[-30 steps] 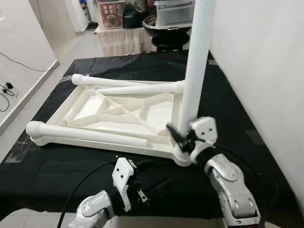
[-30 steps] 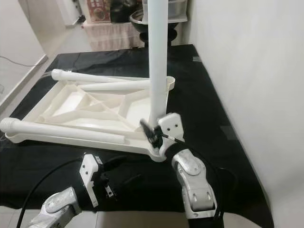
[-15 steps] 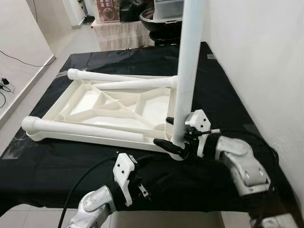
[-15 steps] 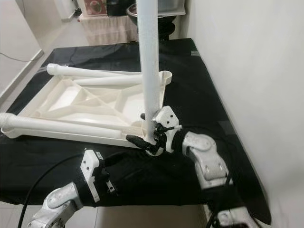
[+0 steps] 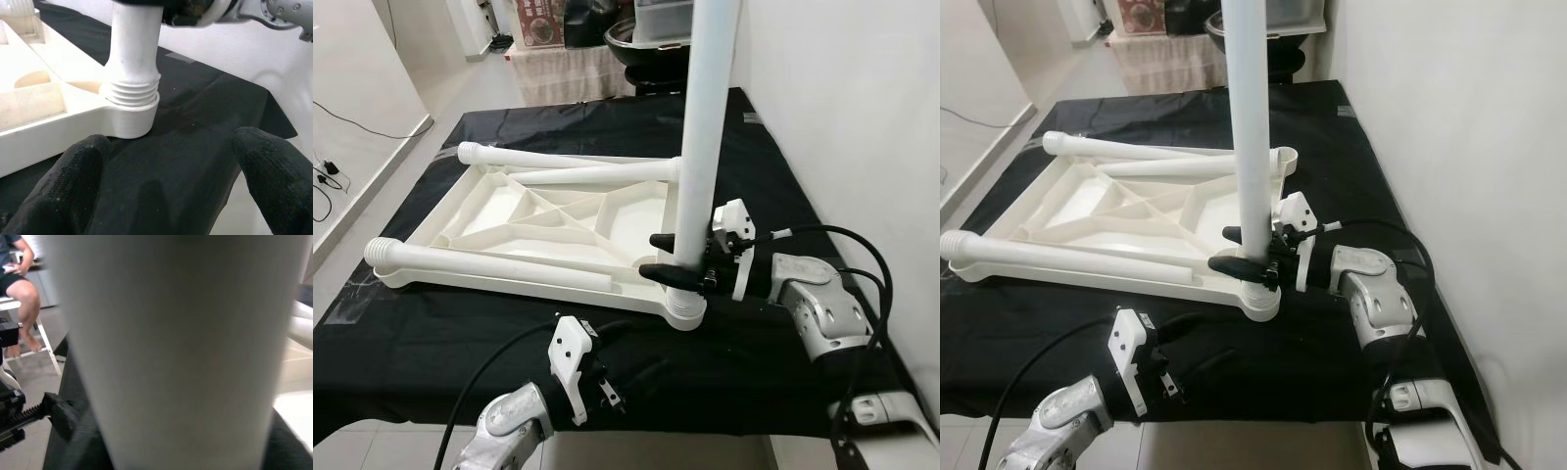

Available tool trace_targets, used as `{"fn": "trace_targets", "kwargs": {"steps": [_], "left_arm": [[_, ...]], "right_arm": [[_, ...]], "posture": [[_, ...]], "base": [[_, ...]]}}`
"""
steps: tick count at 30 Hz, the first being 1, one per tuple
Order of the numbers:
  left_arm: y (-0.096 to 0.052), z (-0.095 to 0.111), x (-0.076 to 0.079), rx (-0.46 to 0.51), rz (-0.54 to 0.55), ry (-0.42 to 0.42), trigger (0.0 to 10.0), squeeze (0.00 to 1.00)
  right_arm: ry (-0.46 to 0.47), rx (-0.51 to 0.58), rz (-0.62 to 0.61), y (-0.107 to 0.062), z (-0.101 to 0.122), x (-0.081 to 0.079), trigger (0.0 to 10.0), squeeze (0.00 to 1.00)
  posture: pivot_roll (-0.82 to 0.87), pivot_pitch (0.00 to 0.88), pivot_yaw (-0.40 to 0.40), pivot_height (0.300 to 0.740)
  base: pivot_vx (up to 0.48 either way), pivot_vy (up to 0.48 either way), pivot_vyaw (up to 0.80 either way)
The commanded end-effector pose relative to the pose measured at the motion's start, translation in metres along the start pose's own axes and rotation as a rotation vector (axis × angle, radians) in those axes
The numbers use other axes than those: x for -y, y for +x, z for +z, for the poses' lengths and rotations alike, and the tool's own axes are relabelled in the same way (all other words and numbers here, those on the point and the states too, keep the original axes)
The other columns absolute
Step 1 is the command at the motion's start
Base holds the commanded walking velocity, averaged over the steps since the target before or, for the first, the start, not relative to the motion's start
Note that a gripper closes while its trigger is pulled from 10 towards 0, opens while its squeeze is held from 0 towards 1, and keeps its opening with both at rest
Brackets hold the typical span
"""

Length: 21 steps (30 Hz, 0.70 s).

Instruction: Building children table

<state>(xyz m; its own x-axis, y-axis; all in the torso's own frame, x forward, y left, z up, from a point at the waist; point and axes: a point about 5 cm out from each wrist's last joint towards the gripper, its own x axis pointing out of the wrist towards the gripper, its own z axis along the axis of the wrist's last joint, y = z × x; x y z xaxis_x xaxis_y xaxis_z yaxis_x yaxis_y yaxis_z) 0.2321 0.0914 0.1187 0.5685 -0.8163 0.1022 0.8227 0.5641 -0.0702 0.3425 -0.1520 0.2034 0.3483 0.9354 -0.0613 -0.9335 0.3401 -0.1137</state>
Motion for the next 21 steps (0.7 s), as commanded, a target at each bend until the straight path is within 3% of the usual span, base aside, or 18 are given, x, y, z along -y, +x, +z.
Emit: {"fn": "trace_targets", "kwargs": {"steps": [1, 7, 9, 10, 11, 12, 13, 14, 15, 16, 19, 21], "left_arm": [[-0.002, -0.005, 0.0, -0.023, 0.003, 0.003, 10.0, 0.0], [-0.003, -0.006, 0.0, -0.024, 0.003, 0.001, 10.0, 0.0], [-0.003, -0.006, 0.001, -0.023, 0.0, -0.001, 10.0, 0.0], [-0.003, -0.006, 0.001, -0.023, 0.0, -0.001, 10.0, 0.0], [-0.004, -0.005, 0.002, -0.022, 0.001, -0.001, 10.0, 0.0], [-0.006, -0.005, 0.002, -0.02, 0.002, 0.0, 10.0, 0.0], [-0.006, -0.005, 0.002, -0.02, 0.002, 0.0, 10.0, 0.0], [-0.007, -0.004, 0.001, -0.019, 0.004, 0.0, 10.0, 0.0], [-0.008, -0.003, 0.001, -0.018, 0.006, 0.001, 10.0, 0.0], [-0.008, -0.003, -0.001, -0.018, 0.008, -0.002, 10.0, 0.0], [-0.009, -0.003, -0.001, -0.019, 0.008, -0.003, 10.0, 0.0], [-0.007, -0.004, -0.001, -0.024, -0.004, -0.01, 10.0, 0.0]], "right_arm": [[0.009, -0.001, 0.056, 0.007, -0.003, -0.004, 0.0, 0.0], [0.002, -0.003, 0.033, 0.001, -0.007, -0.003, 0.0, 0.0], [-0.018, -0.039, -0.122, -0.006, -0.023, -0.01, 0.0, 0.0], [-0.018, -0.039, -0.122, -0.006, -0.023, -0.01, 0.0, 0.0], [-0.01, -0.05, -0.239, -0.007, -0.032, -0.014, 0.0, 0.0], [0.013, -0.087, -0.506, -0.007, -0.045, -0.017, 0.0, 0.0], [0.013, -0.087, -0.506, -0.007, -0.045, -0.017, 0.0, 0.0], [0.027, -0.115, -0.693, -0.01, -0.053, -0.019, 0.0, 0.0], [0.073, -0.158, -0.815, -0.008, -0.066, -0.039, 0.0, 0.0], [0.112, -0.21, -0.801, 0.005, -0.078, -0.075, 0.0, 0.0], [0.109, -0.22, -0.769, 0.01, -0.079, -0.083, 0.0, 0.0], [0.097, -0.223, -0.78, 0.008, -0.081, -0.073, 0.0, 0.0]], "posture": [[0.0, 0.107, 0.048, 0.74], [-0.01, 0.103, 0.049, 0.74], [-0.01, 0.108, 0.038, 0.74], [-0.01, 0.108, 0.038, 0.74], [-0.01, 0.112, 0.025, 0.74], [-0.01, 0.121, 0.026, 0.74], [-0.01, 0.121, 0.026, 0.74], [-0.01, 0.121, 0.026, 0.74], [-0.03, 0.133, 0.043, 0.74], [-0.04, 0.132, 0.048, 0.74], [-0.04, 0.132, 0.048, 0.74], [-0.03, 0.127, 0.045, 0.74]], "base": [[0.0, 0.0, 0.0], [0.0, 0.0, 0.0], [0.0, 0.0, 0.0], [0.0, 0.0, 0.0], [0.0, 0.0, 0.0], [0.0, 0.0, 0.0], [0.0, 0.0, 0.0], [0.0, 0.0, 0.0], [0.0, 0.0, 0.0], [0.0, 0.0, 0.0], [0.0, 0.0, 0.0], [0.0, 0.0, 0.0]]}}
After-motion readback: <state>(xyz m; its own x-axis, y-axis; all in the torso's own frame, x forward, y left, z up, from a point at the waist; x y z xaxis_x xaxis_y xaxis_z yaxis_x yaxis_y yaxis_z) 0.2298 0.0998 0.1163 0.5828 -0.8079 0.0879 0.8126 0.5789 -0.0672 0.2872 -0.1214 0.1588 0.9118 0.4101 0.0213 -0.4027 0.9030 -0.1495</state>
